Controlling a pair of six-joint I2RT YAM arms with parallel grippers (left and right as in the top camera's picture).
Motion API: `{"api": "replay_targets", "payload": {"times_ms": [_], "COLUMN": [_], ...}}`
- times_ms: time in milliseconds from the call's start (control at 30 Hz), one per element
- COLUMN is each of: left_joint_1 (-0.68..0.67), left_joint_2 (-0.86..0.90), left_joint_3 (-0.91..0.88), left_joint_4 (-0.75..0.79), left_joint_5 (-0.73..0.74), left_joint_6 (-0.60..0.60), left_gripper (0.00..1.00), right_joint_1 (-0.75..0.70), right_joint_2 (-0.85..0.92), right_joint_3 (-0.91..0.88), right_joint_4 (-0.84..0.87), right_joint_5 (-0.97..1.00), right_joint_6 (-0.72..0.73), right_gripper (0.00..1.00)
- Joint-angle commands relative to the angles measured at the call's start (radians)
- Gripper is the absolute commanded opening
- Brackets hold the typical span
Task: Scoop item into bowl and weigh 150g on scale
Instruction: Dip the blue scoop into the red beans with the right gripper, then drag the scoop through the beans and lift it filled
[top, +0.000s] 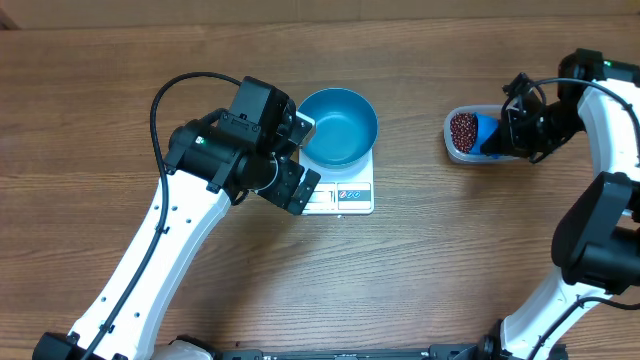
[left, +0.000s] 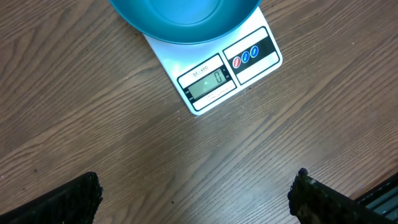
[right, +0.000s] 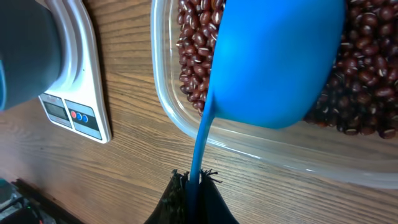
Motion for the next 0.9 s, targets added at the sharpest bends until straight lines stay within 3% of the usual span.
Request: {"api": "replay_targets", "payload": {"times_ms": [0, 300, 867], "left_joint_1": [-0.007, -0.007, -0.007], "left_joint_2": [0.005, 0.005, 0.005], "left_joint_3": [0.004, 0.004, 0.004], "left_joint_4": [0.003, 0.003, 0.003], "left_joint_5": [-0.007, -0.007, -0.007], "left_joint_6": [-0.003, -0.003, -0.003], "left_gripper": [1.0, 1.0, 0.99], "right_joint_1": [-0.005, -0.005, -0.09], "right_joint_2": [0.006, 0.007, 0.007], "right_joint_3": [-0.022, -0.104, -0.104], "right_joint_4": [0.001, 0.073, 0.035], "right_joint_5": [-0.106, -0.15, -0.285], "right_joint_6": [-0.031, 0.024, 0.03], "right_gripper": [0.04, 0.04, 0.04]}}
